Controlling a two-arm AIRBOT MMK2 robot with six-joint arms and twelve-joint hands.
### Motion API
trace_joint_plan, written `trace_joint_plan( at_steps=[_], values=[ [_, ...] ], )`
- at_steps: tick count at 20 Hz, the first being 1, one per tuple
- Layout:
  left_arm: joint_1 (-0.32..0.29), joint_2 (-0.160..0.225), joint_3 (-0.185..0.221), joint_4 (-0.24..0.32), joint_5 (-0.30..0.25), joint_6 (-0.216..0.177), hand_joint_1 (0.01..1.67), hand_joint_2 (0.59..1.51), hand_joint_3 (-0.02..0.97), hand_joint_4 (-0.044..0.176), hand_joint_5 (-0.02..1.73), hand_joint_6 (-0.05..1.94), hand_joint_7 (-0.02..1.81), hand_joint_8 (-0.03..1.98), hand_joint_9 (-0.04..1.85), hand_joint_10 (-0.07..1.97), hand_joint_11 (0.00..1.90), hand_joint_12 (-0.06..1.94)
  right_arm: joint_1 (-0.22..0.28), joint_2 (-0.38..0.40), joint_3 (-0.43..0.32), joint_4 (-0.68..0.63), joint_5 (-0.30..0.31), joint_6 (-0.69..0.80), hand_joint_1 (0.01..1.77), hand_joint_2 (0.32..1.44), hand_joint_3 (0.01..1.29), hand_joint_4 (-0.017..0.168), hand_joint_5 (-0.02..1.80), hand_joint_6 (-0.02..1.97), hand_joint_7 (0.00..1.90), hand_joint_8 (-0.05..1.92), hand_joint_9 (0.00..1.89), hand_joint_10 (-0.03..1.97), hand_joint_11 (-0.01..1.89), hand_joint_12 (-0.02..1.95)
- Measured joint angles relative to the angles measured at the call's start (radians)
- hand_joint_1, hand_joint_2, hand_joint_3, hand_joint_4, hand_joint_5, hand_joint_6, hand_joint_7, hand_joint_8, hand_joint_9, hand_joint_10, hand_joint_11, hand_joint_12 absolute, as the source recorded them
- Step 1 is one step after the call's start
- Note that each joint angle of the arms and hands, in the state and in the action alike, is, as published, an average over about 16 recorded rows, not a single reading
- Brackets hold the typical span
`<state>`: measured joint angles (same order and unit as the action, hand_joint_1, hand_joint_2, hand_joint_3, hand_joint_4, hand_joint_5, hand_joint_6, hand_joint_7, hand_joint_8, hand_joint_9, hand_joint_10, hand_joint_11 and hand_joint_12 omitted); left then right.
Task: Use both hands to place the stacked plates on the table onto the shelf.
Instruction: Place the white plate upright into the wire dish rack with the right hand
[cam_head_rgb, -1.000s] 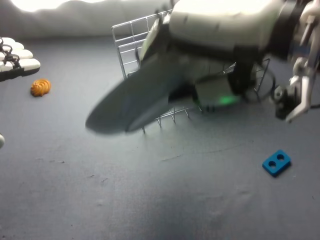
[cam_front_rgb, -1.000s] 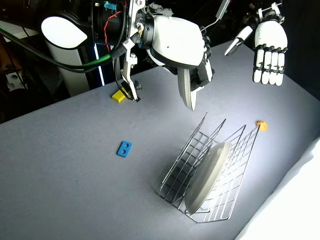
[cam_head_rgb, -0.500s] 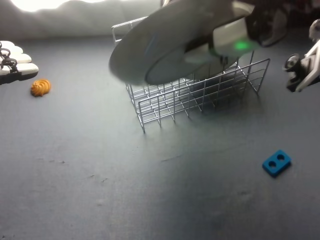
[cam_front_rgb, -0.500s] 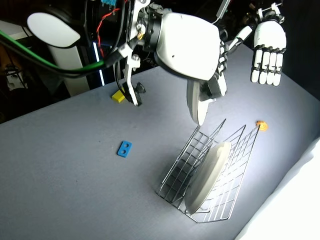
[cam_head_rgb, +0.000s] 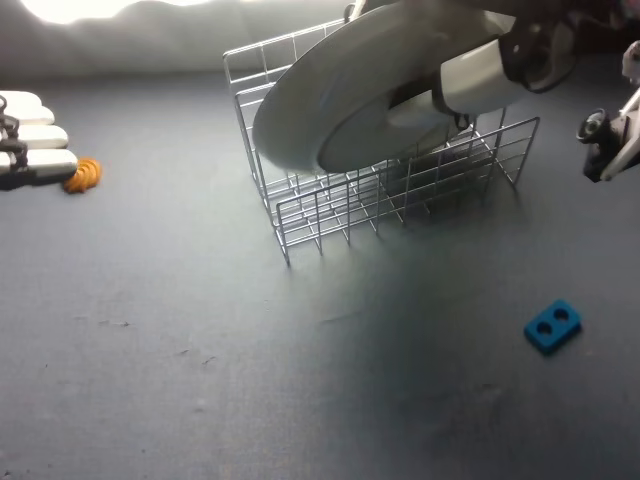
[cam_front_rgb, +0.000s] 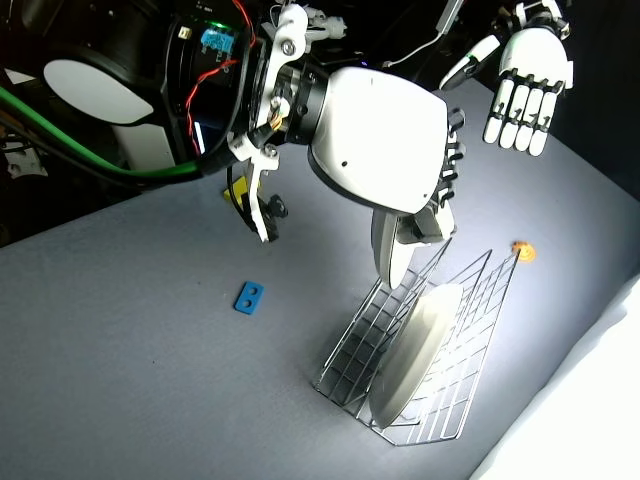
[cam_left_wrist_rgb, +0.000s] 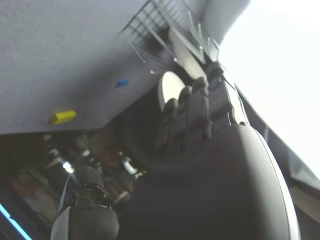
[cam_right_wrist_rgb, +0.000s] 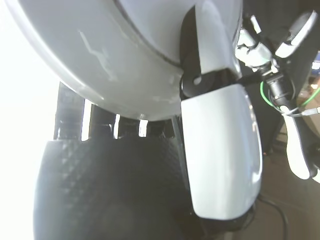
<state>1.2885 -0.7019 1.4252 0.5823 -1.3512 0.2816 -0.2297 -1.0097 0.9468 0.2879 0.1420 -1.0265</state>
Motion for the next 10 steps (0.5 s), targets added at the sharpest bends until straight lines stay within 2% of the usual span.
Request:
trace_joint_plan(
  at_steps=[5, 10],
  values=[
    [-0.012, -0.003, 0.028, 0.058, -0.041, -0.016, 0.01, 1.079, 0.014, 0.003, 0.02, 0.02, 0.02, -0.01, 0.02, -0.06, 0.02, 0.01, -0.02, -0.014, 0.025, 0.0, 0.002, -0.007, 1.21, 1.02, 0.02, 0.026, 0.97, 0.94, 1.07, 0.85, 1.28, 0.15, 0.81, 1.15],
    [-0.026, -0.007, 0.046, 0.099, -0.057, -0.032, 0.01, 1.08, 0.014, 0.003, 0.02, 0.02, 0.02, -0.01, 0.02, -0.06, 0.02, 0.01, -0.042, -0.029, 0.047, 0.0, 0.011, -0.018, 1.21, 1.02, 0.02, 0.026, 0.96, 0.94, 1.07, 0.85, 1.28, 0.14, 0.81, 1.16]
  ],
)
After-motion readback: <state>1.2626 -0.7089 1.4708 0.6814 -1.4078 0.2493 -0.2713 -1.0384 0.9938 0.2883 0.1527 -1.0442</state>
